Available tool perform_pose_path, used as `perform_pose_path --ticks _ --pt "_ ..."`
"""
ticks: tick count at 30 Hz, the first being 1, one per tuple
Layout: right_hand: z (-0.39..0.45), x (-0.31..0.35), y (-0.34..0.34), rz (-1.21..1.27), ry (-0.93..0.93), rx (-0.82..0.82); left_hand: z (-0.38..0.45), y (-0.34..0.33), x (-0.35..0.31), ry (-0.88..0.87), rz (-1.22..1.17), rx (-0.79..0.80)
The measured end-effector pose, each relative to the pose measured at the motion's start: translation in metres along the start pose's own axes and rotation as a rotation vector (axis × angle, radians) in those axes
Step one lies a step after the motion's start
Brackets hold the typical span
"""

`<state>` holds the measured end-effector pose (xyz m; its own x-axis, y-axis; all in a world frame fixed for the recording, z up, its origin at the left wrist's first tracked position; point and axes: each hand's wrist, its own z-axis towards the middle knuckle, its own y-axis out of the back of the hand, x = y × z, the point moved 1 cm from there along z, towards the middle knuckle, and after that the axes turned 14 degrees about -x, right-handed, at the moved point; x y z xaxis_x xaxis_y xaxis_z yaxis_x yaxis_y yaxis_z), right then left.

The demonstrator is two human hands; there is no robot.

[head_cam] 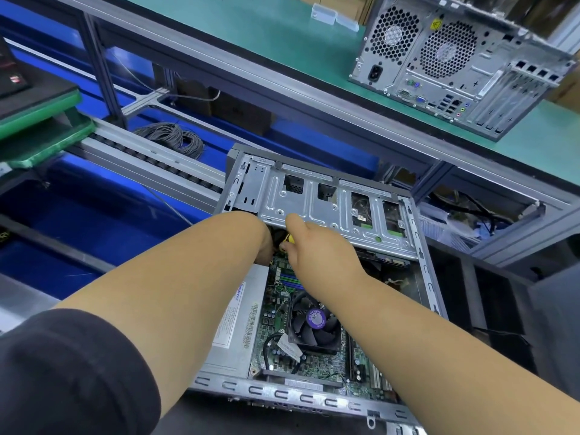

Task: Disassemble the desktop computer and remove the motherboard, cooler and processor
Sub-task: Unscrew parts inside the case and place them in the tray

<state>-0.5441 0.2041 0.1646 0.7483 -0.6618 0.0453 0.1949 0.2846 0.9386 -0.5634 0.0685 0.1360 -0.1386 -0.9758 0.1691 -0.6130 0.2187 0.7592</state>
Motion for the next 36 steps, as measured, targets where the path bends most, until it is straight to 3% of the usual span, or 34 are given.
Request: perform_pose_path --ticks 4,9,16,25,29,36 --pt "-0.001 0.008 -0.001 0.073 -0.014 -0.055 -0.001 0.0 0.004 -0.015 -0.003 -0.06" --pt "-0.002 0.005 -0.001 0.044 -0.041 -0.082 0.003 -0.002 0.0 -0.034 0.022 0.017" --pt "-0.005 0.0 -0.003 -0.022 -0.045 0.044 0.005 -0.001 0.001 -0.002 -0.033 0.055" --pt "-0.001 0.005 0.001 0.01 0.052 0.076 0.003 -0.004 0.002 -0.064 0.023 -0.041" --pt "-0.006 0.007 -0.003 0.049 0.052 -0.008 0.005 -0.005 0.002 -0.068 0.057 -0.078" --pt "-0.011 -0.001 -0.003 0.096 -0.025 -0.079 0.011 -0.004 0.0 -0.028 -0.016 0.045"
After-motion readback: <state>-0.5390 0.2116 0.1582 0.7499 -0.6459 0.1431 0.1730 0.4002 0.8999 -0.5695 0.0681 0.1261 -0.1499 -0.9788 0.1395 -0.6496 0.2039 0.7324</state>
